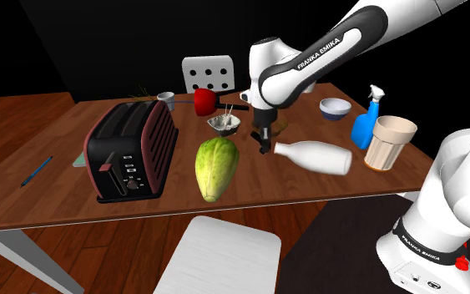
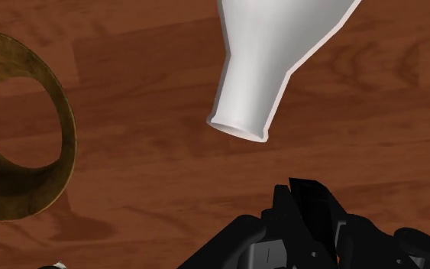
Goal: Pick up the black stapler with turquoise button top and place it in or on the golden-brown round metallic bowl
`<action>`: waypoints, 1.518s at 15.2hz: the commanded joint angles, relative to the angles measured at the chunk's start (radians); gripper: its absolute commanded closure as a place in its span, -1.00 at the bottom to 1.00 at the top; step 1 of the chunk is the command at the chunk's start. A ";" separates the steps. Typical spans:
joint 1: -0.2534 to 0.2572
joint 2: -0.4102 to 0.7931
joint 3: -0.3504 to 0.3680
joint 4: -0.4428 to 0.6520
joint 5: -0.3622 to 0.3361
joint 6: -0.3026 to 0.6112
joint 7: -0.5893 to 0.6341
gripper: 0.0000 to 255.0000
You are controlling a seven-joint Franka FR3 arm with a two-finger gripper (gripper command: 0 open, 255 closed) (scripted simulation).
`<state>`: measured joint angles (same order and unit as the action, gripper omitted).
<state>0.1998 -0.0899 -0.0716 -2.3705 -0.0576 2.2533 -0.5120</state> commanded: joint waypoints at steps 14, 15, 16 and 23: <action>-0.059 0.047 -0.074 0.190 0.002 -0.138 -0.142 1.00; -0.069 0.069 -0.086 0.217 0.005 -0.141 -0.165 1.00; -0.079 0.092 -0.096 0.244 0.009 -0.146 -0.187 1.00; -0.156 0.269 -0.155 0.470 0.052 -0.193 -0.343 1.00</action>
<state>0.0562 0.1400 -0.2194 -1.9516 -0.0154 2.0731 -0.8297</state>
